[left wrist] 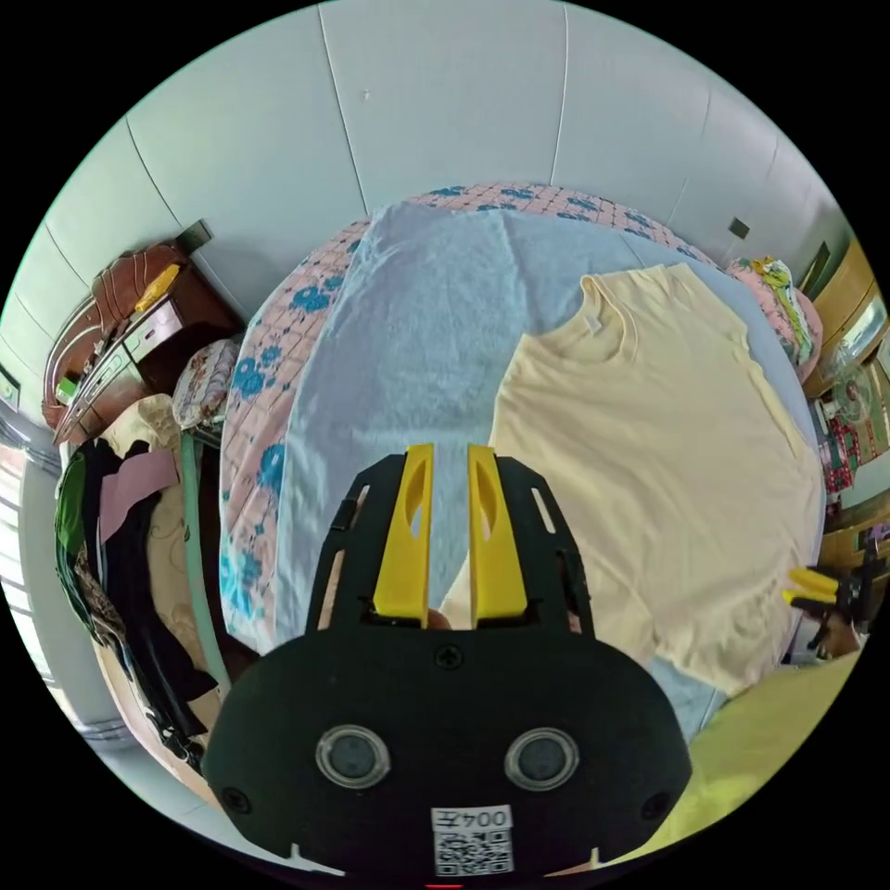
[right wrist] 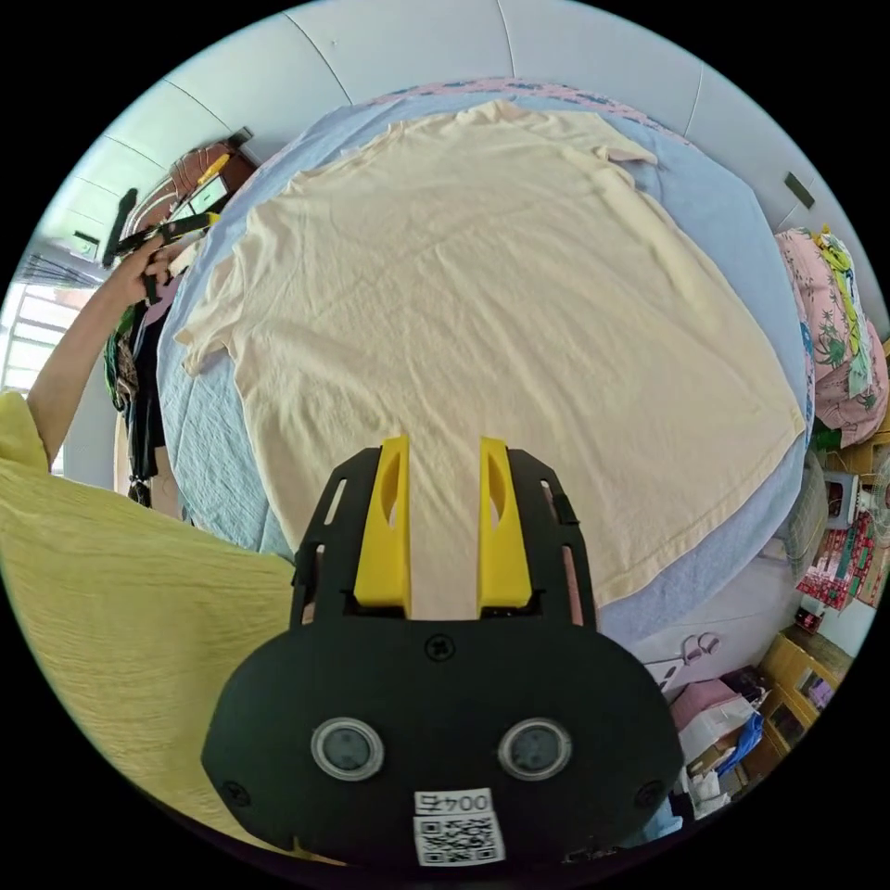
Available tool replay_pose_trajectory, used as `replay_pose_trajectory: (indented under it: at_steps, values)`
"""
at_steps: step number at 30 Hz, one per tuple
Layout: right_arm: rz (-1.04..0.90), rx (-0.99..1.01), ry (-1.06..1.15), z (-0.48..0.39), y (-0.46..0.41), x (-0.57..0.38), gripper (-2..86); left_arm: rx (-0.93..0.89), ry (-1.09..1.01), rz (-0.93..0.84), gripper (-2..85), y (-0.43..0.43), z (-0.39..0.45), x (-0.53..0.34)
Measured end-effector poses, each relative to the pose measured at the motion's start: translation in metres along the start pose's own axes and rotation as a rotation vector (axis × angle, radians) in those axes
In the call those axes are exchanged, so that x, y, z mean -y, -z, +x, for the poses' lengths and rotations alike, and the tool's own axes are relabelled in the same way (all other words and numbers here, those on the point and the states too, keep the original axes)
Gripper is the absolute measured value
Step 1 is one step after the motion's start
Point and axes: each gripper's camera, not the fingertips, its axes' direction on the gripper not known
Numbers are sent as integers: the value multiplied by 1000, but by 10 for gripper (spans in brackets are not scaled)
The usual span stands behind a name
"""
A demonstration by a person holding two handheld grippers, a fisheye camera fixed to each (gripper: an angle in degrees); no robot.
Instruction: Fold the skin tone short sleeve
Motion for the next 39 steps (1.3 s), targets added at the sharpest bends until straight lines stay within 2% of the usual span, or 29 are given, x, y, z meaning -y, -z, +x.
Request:
replay_pose_trajectory:
  at_steps: [5,8,11,13,18,21,26,32,35,39]
  values:
    - [-59,-59,37,-10,-7,23,106,-18,-14,-84,44,23,-4,-96]
    - [-103,-98,52,-15,-8,41,95,-33,-98,-71,50,43,31,-145]
    - [-161,-130,95,-21,-9,60,94,-24,-254,-45,67,51,85,-181]
    - [-214,-127,105,-23,-10,77,99,87,-381,-15,77,47,127,-198]
    - [-285,-93,98,-22,-12,104,105,206,-546,-50,88,20,177,-205]
    - [-297,-172,145,-22,-16,113,83,251,-595,-112,87,2,187,-207]
    - [-305,-181,184,-16,-21,126,76,240,-602,-136,55,2,185,-203]
    - [-302,-181,186,-2,-30,136,75,83,-678,-241,31,23,174,-191]
    - [-297,-182,186,7,-36,139,75,42,-769,-328,29,19,173,-192]
    - [-289,-176,186,24,-45,141,75,48,-857,-551,32,-10,157,-207]
